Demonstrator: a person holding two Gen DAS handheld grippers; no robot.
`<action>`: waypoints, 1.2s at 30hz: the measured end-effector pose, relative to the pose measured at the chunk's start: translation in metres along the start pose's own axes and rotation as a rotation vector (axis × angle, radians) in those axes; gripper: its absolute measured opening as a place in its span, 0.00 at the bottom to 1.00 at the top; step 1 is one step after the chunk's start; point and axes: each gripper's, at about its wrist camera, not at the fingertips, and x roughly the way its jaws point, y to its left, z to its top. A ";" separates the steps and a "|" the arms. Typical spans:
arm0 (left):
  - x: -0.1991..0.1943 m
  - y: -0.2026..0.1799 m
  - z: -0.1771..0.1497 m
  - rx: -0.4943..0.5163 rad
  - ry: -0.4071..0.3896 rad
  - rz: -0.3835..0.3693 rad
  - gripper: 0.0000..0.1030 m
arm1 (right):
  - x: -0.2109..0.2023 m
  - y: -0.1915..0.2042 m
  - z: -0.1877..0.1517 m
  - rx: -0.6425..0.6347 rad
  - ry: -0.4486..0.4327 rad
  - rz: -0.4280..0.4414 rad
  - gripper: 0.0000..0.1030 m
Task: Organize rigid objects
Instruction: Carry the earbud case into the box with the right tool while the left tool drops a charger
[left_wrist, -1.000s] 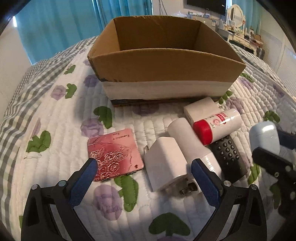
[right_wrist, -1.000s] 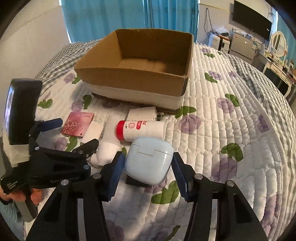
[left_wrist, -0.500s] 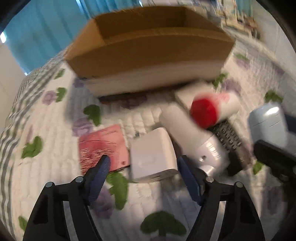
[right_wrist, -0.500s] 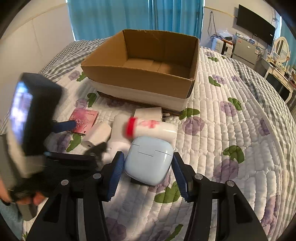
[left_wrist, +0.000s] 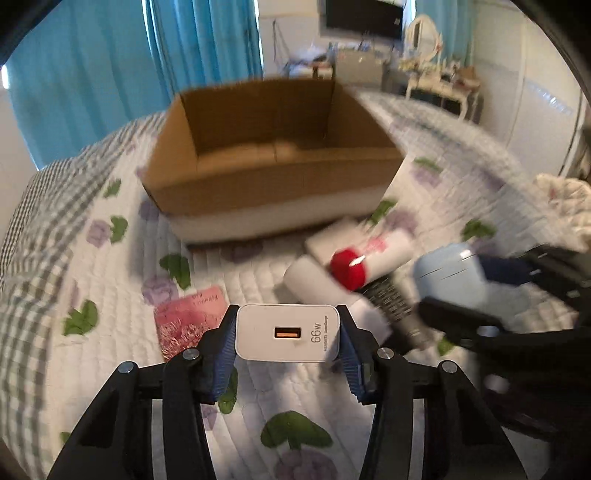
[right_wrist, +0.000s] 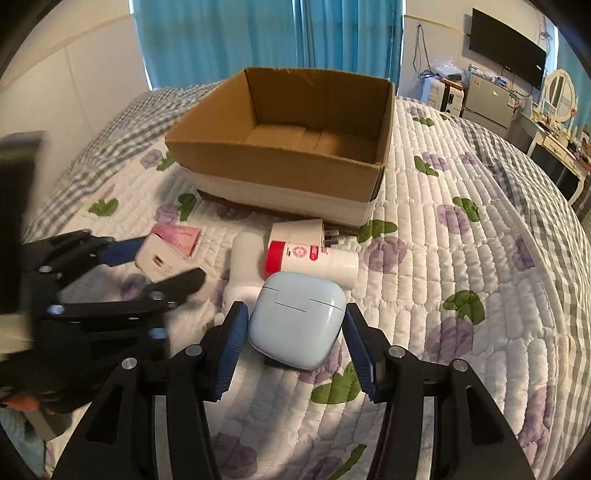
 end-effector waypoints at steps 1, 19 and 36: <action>-0.011 0.000 0.006 -0.003 -0.020 -0.007 0.49 | -0.004 -0.001 0.001 0.007 -0.010 0.005 0.51; -0.073 0.042 0.143 -0.063 -0.254 0.016 0.49 | -0.083 0.006 0.135 -0.076 -0.267 -0.035 0.51; 0.095 0.036 0.166 -0.010 -0.048 0.012 0.49 | 0.055 -0.048 0.180 -0.057 -0.140 -0.023 0.51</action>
